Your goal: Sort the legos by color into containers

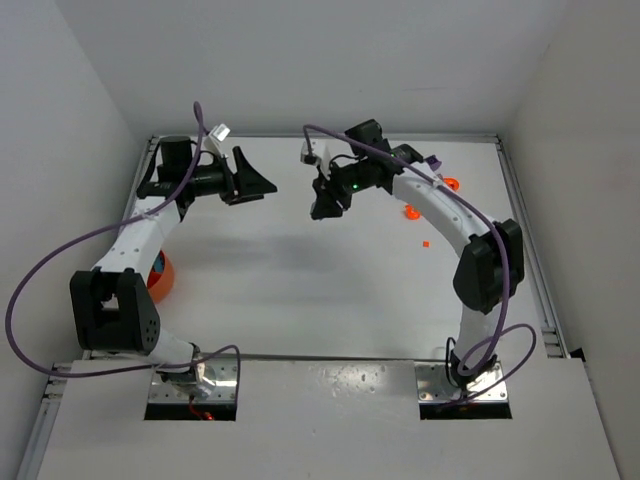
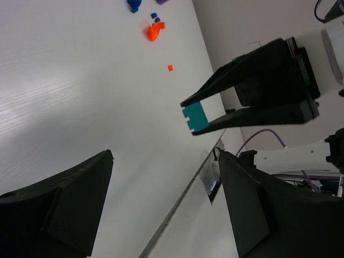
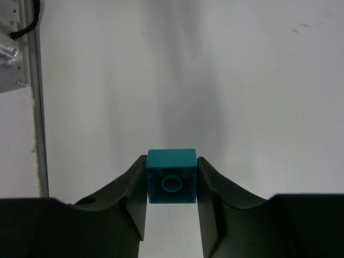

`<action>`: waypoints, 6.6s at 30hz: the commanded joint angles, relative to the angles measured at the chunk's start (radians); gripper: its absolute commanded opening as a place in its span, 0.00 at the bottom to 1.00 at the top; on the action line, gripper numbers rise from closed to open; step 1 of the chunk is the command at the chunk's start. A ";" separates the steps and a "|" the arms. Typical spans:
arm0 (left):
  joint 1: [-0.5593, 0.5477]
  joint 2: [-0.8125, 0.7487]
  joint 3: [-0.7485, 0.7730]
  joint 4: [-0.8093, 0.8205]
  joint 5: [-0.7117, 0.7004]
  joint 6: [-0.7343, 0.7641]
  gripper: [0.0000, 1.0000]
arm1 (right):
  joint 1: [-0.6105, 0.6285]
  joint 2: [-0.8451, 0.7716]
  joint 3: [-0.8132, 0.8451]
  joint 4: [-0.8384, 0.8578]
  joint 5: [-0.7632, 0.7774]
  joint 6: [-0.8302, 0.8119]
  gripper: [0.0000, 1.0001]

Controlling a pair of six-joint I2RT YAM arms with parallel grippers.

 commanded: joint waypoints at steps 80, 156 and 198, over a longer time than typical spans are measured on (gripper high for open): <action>0.329 -0.113 0.040 -0.582 -1.119 0.659 0.02 | -0.334 0.218 0.175 -0.184 0.506 0.165 0.99; 0.089 0.020 0.440 -0.463 -0.657 0.589 1.00 | -0.607 0.496 0.367 0.058 0.463 0.203 0.80; -0.013 -0.167 0.033 -0.107 0.056 0.350 0.90 | -0.254 0.238 0.287 -0.341 -0.516 0.043 0.12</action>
